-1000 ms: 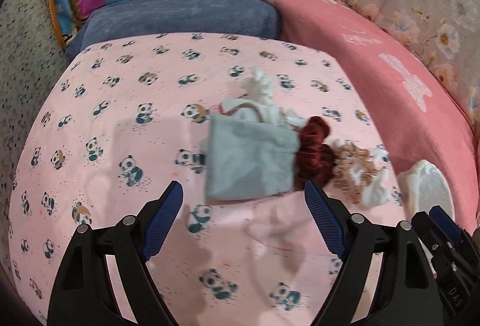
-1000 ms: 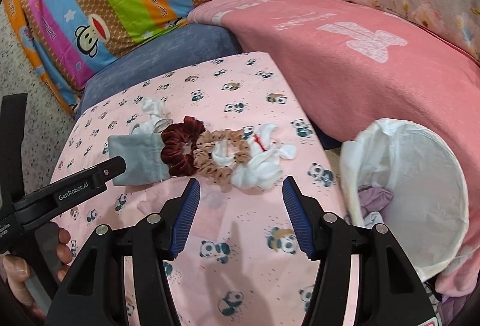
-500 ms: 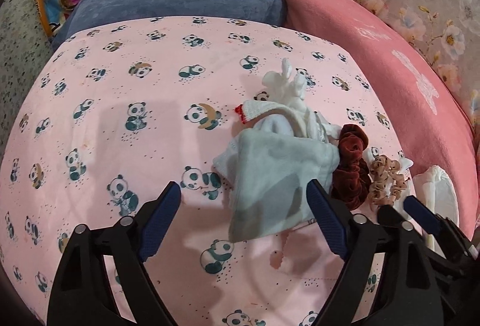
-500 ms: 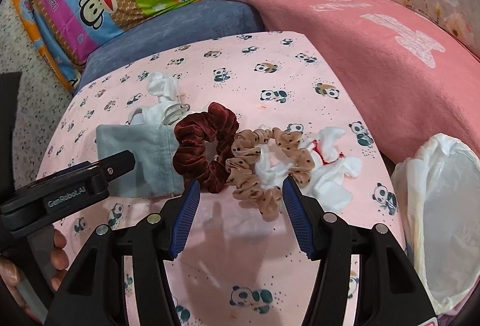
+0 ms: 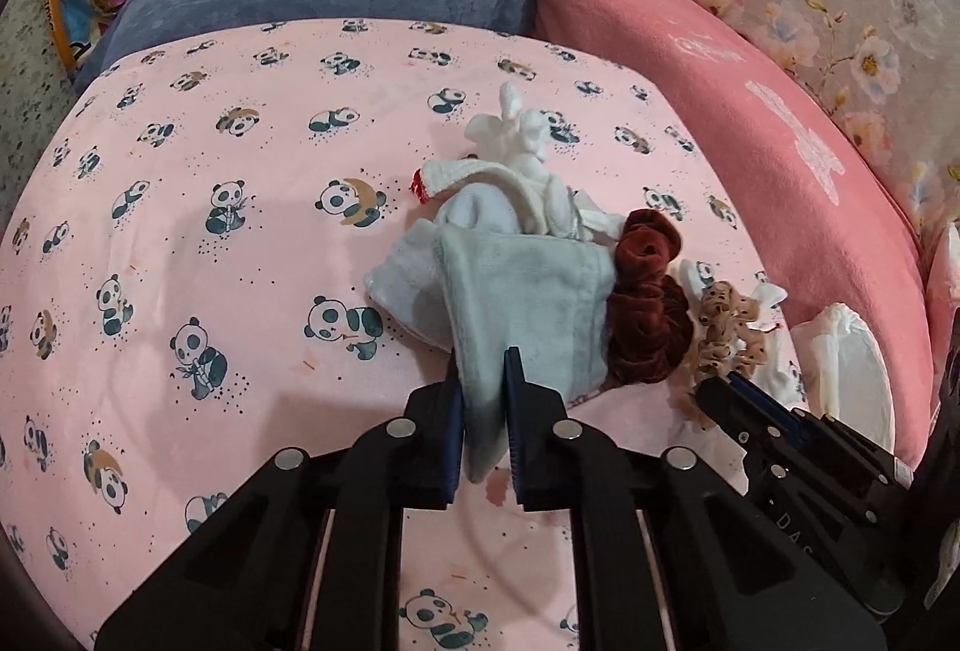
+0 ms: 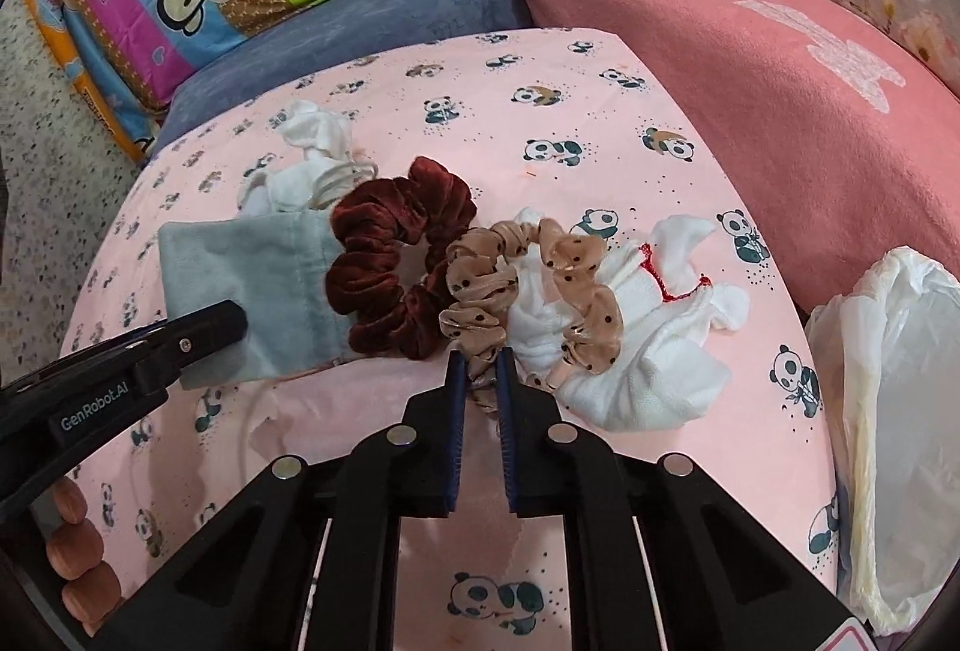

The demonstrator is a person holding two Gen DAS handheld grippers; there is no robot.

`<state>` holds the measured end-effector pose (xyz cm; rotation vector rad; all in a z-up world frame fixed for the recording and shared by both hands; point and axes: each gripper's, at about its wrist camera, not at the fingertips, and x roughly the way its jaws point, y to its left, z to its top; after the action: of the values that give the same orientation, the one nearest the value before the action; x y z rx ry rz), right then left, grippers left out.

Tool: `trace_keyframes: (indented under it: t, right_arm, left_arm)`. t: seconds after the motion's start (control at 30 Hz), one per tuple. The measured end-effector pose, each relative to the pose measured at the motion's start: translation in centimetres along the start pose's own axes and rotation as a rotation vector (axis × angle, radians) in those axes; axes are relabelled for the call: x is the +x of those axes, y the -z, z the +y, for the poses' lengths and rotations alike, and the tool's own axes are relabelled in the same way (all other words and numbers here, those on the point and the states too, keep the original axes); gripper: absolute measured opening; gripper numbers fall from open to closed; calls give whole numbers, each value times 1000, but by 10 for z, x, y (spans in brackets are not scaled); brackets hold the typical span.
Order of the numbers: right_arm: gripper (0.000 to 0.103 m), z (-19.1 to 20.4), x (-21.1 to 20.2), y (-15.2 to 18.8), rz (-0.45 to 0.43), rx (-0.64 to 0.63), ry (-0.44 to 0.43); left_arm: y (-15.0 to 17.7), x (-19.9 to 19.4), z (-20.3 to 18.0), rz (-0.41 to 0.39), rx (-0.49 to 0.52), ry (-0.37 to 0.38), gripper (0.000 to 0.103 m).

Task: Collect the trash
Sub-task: 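Grasp the grey-blue pouch with the left gripper while the right gripper grasps the tan scrunchie, then carry the pouch and tan scrunchie to the bin and release them inside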

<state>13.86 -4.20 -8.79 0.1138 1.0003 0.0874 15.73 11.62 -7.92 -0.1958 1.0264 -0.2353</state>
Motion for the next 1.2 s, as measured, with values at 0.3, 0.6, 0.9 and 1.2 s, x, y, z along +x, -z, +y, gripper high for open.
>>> trace_keyframes:
  t: [0.3,0.6,0.9,1.2]
  right_arm:
    - [10,-3,-53,-4,-115,29,-61]
    - [10,-31,-116,-7,-233,86,-80]
    - [10,-83,-156,2,-295,168,-39]
    - [10,-140,-177,24,-316,257,19]
  left_arm:
    - [-3,-39,-24,-75,30,11,11]
    - [-8,-76,-73,-153,100,53,10]
    - [-6,-94,-138,-191,207,126,9]
    - [8,-81,-186,-147,298,144,11]
